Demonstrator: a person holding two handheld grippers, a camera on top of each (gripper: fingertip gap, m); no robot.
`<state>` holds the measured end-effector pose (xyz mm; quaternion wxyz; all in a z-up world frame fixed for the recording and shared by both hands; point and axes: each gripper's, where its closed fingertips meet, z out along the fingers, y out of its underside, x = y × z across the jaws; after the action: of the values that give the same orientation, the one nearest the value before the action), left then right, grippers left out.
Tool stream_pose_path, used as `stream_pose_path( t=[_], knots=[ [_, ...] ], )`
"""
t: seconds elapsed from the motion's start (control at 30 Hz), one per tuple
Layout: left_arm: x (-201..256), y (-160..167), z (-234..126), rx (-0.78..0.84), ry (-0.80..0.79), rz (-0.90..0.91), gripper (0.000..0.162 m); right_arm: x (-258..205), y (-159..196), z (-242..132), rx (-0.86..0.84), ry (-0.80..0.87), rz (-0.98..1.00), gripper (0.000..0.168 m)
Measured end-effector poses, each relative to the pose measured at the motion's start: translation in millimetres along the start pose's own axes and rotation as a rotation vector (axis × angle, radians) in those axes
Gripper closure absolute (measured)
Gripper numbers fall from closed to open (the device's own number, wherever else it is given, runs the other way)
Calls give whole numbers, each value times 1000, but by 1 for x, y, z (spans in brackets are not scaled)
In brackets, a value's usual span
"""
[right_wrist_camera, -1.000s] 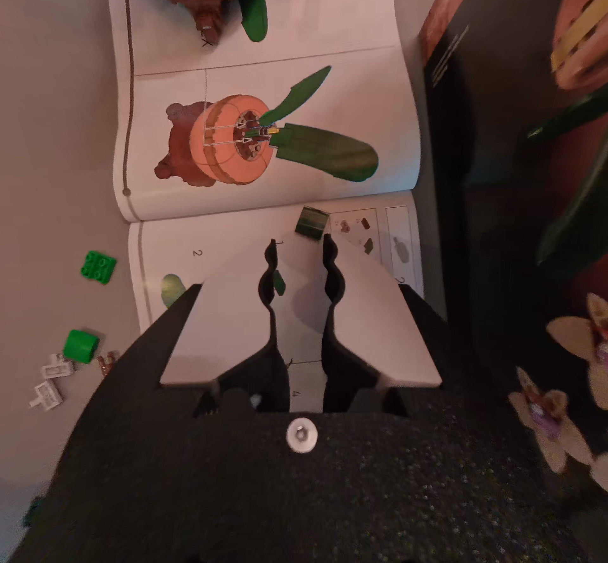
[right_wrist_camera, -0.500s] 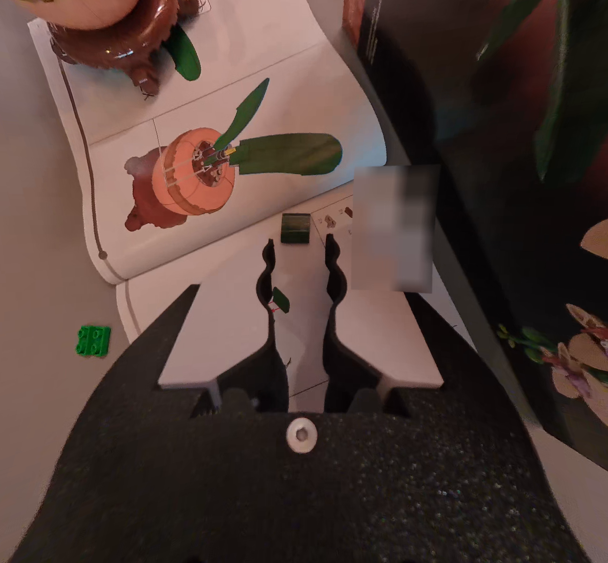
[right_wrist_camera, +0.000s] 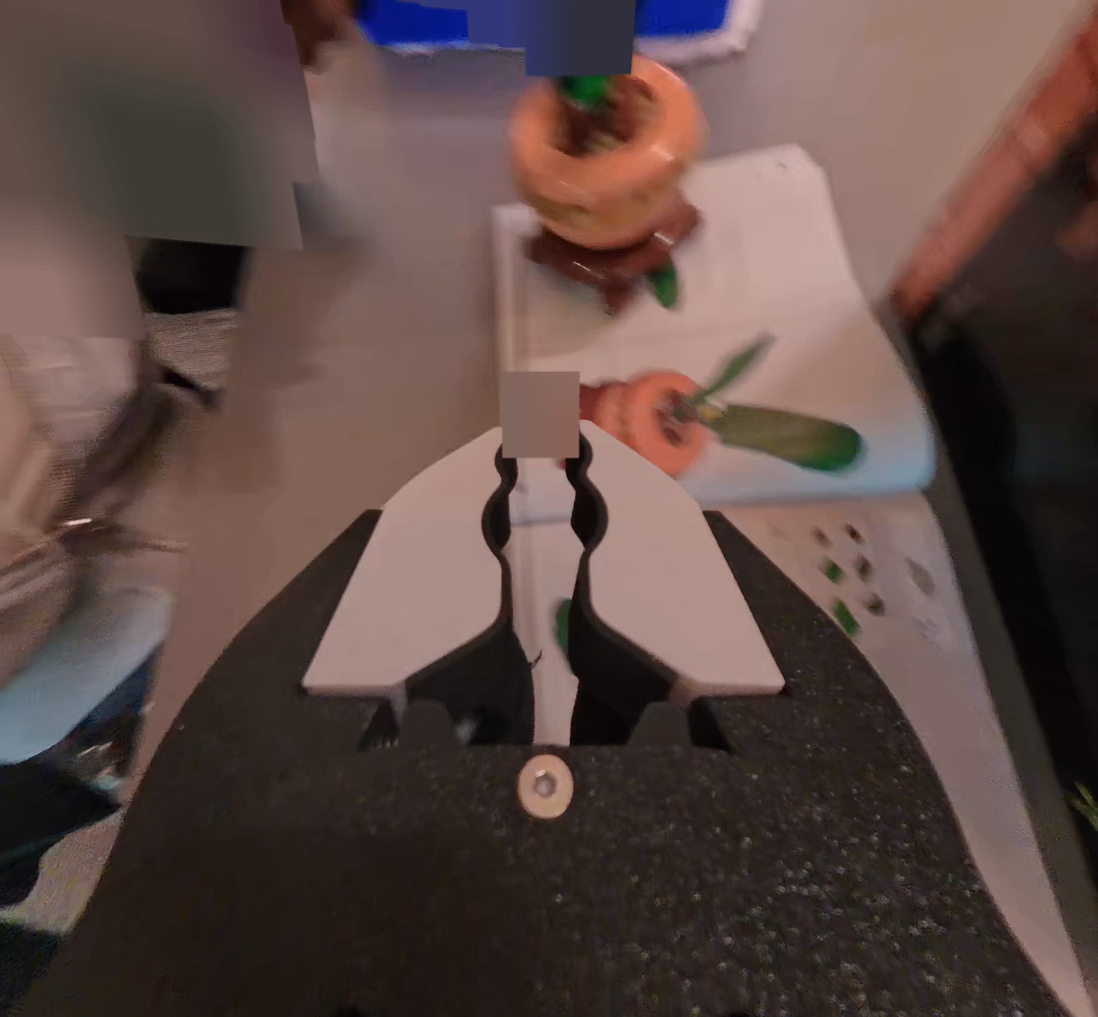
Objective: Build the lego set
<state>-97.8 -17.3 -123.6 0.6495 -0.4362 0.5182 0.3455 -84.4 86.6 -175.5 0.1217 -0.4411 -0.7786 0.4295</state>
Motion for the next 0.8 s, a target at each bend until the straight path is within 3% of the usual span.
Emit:
stream_pose_path(
  t=[0.13, 0.3, 0.5, 0.8],
  knots=[
    [-7, -10, 1, 43, -5, -23, 143, -74, -39, -5, 43, -236, -90, 153],
    [-22, -30, 5, 115, -7, -18, 142, -119, -62, -7, 2, -352, -118, 153],
    [-30, -48, 10, 166, 18, -17, 141, -128, -66, -9, -83, -307, -109, 153],
    [-37, -56, 17, 187, 15, -15, 141, -135, -66, -14, -78, -300, -101, 153]
  ],
)
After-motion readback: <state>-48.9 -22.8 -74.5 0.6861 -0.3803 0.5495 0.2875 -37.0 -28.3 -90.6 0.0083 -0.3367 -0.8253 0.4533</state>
